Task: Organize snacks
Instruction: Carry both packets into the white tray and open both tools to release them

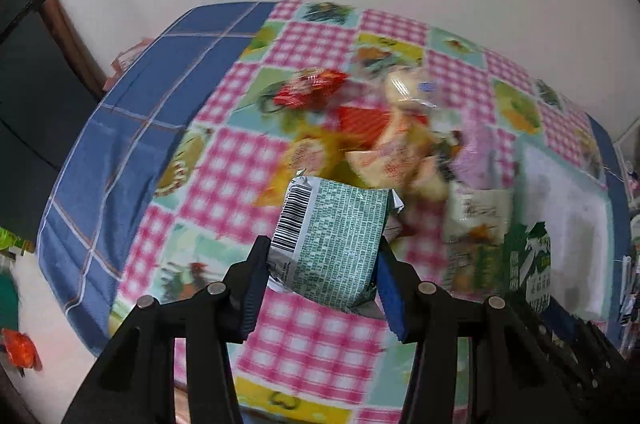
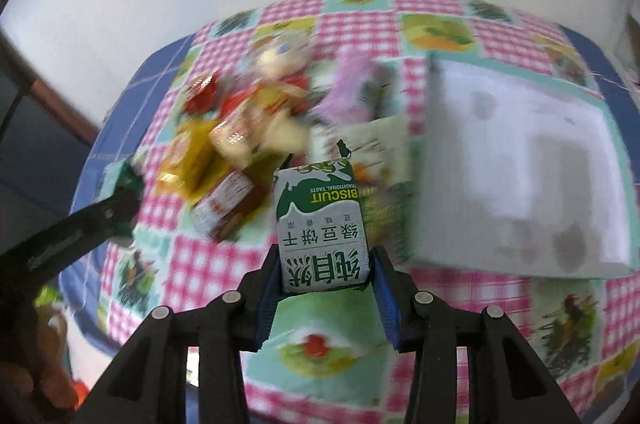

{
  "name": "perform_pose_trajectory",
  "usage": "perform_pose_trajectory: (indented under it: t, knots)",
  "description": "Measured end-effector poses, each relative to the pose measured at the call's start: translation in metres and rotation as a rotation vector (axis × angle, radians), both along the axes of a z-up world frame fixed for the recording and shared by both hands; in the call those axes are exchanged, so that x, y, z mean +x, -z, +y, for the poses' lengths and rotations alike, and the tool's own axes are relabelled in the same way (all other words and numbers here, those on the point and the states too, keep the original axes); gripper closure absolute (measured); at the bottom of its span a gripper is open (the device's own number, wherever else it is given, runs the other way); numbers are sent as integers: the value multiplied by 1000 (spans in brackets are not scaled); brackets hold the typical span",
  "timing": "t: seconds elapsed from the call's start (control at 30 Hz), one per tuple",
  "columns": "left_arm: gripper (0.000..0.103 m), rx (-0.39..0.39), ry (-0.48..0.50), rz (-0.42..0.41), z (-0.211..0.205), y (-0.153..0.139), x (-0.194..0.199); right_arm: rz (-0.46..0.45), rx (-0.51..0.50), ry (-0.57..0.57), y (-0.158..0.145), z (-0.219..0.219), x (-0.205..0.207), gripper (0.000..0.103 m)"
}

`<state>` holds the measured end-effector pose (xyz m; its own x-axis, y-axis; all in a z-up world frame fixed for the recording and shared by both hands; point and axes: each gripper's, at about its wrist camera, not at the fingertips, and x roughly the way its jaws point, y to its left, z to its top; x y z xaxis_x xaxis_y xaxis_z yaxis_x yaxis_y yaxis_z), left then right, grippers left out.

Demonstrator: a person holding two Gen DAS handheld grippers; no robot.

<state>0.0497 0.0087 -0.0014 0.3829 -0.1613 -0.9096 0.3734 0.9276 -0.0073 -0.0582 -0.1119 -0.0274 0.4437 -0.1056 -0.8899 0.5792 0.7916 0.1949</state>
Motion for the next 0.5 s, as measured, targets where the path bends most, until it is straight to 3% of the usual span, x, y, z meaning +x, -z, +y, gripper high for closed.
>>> perform_pose_trajectory:
  t: [0.5]
  knots:
    - [51,-50,264,-11,-166,3,-41,15,-46,330,-4,-128,-52,57]
